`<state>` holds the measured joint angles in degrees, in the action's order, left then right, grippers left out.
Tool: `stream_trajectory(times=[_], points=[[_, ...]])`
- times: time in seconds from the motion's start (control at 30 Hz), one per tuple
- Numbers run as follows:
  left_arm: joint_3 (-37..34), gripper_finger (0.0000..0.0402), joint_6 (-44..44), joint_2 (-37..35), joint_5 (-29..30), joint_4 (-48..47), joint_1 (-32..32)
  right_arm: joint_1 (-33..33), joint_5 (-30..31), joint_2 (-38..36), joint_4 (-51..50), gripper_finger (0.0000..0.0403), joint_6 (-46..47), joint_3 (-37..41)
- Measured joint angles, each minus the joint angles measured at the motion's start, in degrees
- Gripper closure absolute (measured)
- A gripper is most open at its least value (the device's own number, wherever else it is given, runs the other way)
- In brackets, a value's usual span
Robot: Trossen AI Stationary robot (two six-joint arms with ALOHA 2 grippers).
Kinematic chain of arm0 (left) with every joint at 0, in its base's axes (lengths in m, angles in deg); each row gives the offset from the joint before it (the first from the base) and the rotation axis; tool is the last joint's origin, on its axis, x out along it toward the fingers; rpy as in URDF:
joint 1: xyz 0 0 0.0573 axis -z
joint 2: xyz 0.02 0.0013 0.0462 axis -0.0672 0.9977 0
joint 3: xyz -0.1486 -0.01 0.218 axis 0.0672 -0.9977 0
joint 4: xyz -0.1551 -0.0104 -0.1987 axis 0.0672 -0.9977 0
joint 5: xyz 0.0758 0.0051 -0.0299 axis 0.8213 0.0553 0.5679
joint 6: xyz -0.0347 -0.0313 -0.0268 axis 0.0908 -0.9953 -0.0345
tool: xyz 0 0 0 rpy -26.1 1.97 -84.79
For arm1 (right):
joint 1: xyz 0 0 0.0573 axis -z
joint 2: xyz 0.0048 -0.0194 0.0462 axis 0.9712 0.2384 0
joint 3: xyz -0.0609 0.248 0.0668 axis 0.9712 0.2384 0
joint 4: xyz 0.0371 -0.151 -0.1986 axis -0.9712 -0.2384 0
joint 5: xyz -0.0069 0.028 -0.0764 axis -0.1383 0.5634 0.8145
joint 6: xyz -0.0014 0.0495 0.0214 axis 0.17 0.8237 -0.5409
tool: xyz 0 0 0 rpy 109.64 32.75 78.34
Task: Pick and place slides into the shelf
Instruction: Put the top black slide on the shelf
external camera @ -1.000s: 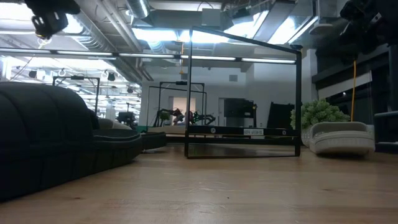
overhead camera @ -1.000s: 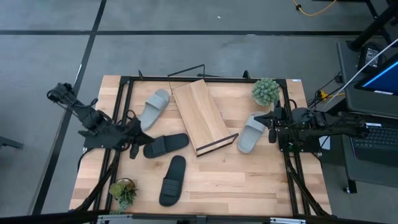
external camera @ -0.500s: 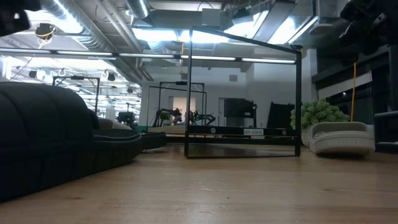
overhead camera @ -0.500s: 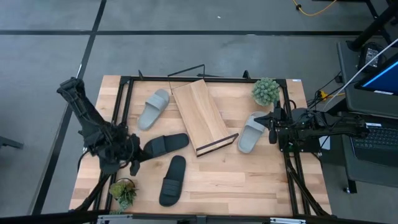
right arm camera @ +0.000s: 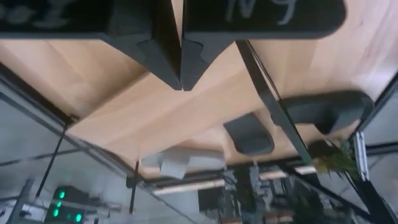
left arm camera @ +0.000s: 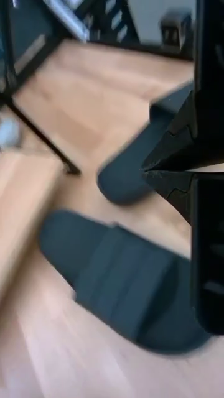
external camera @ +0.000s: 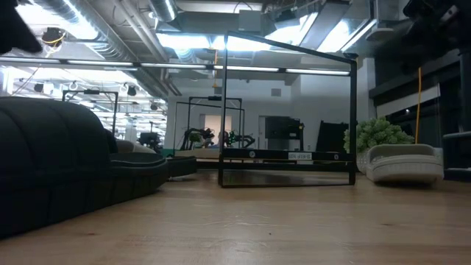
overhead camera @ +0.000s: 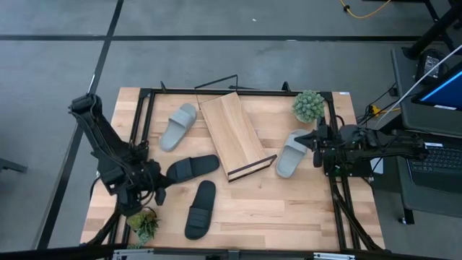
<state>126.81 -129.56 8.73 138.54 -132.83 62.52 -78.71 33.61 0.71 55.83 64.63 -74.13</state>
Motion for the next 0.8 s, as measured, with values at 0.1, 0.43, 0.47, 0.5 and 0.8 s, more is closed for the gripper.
stream_trajectory(times=[0.1,0.43,0.47,0.5,0.8], points=[[0.0,0.0402,-2.02,1.49,-1.14,-1.34,-0.91,0.0,0.07,0.53,3.1,0.0395,-0.9,0.48],[0.0,0.0402,-2.25,2.81,-2.45,1.13,-3.28,0.0,0.09,4.6,10.72,0.0395,-3.88,6.69],[0.0,0.0402,-3.17,2.8,-2.71,1.05,-3.51,0.01,0.08,4.8,10.96,0.0395,-3.09,7.02],[0.0,0.0402,-3.99,2.8,-3.17,1.01,-3.73,0.01,0.08,4.95,11.43,0.0395,-2.79,7.42],[0.0,0.0401,-4.56,2.78,-6.76,1.02,-5.05,0.0,-0.01,5.14,13.01,0.0395,-1.7,9.18]])
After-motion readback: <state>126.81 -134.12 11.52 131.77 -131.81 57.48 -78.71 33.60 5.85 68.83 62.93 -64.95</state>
